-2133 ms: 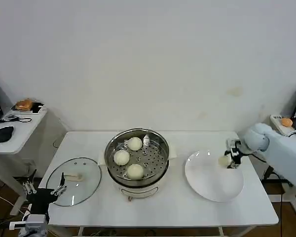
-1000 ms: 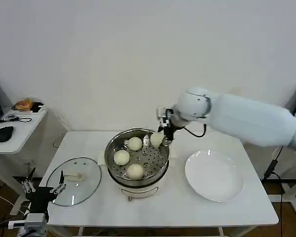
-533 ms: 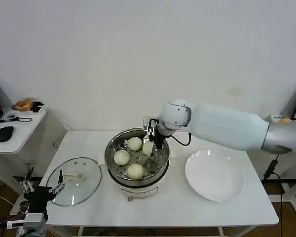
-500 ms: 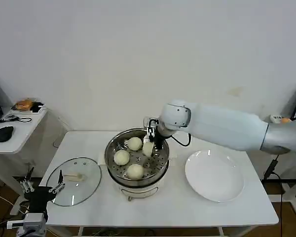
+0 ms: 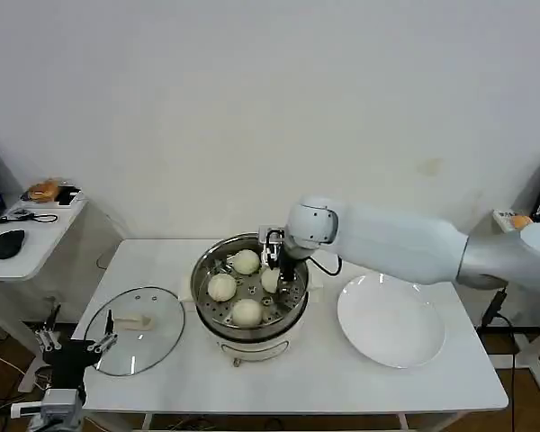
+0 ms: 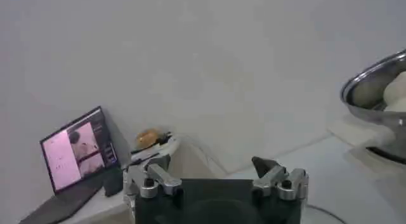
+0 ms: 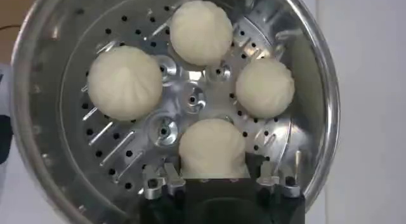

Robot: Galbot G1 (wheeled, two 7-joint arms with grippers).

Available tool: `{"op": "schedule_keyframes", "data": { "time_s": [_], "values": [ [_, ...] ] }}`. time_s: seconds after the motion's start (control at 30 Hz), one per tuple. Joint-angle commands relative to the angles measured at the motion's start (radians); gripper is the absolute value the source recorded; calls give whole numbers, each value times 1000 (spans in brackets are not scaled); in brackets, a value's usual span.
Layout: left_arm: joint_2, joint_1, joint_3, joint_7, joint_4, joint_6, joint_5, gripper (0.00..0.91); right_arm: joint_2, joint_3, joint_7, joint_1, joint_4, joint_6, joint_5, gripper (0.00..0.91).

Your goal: Take steamed baozi put them in steamer then cover it.

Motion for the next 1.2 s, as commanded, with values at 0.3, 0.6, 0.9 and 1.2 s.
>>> {"op": "schedule_keyframes", "data": {
  "time_s": [0.3,0.6,0.9,1.2],
  "values": [
    [1,-5,4,0,7,0,-3,907,-28,51,20,14,34,9,24,907],
    [0,-10,11,0,20,-2,-6,907,-185,195,222,-35,222,65,79,907],
    [-8,-16,35,-1,27,-2,3,907,-345,492,602,-430,376,248,26,907],
    [-16,-27,45,-4,45,-5,4,907,-298,1120,746,-1073,430,525,-202,907]
  ]
}}
